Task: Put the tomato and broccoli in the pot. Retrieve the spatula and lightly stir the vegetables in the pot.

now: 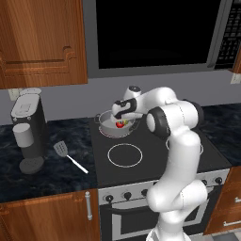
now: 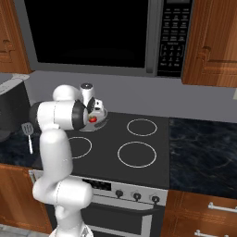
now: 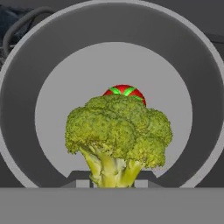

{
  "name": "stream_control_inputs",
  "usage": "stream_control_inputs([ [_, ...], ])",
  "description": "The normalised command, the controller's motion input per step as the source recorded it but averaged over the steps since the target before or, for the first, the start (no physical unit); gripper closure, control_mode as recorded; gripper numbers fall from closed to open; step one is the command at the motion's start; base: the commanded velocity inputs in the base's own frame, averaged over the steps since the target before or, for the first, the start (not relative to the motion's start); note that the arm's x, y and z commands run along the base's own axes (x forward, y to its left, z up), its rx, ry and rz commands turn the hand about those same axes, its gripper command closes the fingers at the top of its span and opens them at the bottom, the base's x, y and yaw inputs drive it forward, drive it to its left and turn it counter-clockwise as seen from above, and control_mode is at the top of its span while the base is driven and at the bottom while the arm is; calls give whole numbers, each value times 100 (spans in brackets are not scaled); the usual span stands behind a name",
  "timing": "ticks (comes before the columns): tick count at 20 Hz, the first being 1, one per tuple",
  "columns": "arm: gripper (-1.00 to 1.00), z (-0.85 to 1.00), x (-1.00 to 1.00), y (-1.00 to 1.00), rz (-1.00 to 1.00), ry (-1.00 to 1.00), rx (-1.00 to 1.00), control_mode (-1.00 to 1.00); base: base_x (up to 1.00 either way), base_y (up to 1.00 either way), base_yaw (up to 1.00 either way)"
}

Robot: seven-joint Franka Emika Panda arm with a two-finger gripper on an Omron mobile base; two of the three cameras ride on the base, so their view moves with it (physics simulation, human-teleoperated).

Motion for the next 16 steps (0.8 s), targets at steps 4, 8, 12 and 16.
stream_control_inputs([
  [4,100,-22,18,5,0,0,0,-100,0,0,0],
  [8,100,-12,19,4,0,0,0,-100,0,0,0],
  [12,100,-2,17,5,0,2,0,-100,0,0,0],
  [16,100,0,16,7,0,0,0,-100,0,0,0],
])
